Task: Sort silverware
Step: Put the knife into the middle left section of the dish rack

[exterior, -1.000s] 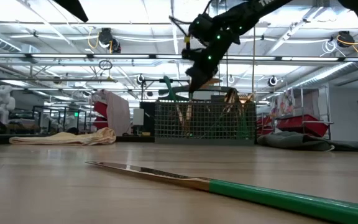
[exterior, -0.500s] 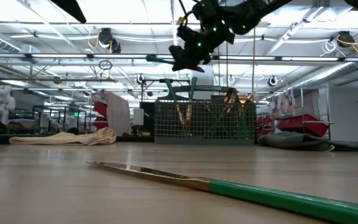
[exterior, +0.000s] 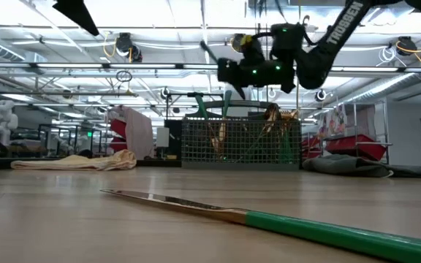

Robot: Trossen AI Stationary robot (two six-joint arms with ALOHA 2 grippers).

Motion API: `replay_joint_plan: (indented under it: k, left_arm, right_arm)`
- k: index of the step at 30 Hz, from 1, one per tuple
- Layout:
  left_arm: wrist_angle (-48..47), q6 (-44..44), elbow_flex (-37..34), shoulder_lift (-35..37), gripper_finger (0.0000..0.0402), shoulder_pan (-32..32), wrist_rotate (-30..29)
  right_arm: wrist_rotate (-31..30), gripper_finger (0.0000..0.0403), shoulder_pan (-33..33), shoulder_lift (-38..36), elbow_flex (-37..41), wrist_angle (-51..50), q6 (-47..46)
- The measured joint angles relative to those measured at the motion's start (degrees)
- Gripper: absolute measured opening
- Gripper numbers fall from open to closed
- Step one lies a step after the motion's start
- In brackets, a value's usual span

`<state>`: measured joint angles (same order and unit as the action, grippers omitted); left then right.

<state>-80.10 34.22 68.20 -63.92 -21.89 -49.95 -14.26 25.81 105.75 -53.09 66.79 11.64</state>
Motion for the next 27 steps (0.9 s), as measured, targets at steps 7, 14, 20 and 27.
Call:
replay_joint_plan:
  k: [7,14,20,27]
  left_arm:
    - [0.14,2.37,-2.00,0.00,0.0008,0.01,-1.93]
    - [0.30,3.00,-1.98,0.00,0.0008,0.00,-2.70]
    - [2.77,2.97,-1.98,0.00,0.0008,0.00,-2.96]
    - [3.00,2.97,-1.98,0.00,0.0008,0.00,-3.05]
  right_arm:
    - [9.86,0.0000,5.23,0.09,1.99,4.68,-9.29]
    - [15.45,0.0000,6.88,2.25,1.98,7.86,-12.90]
    - [20.11,0.0000,7.91,6.79,-1.55,8.41,-15.30]
    - [23.48,0.0000,8.88,13.42,-9.67,7.30,-20.70]
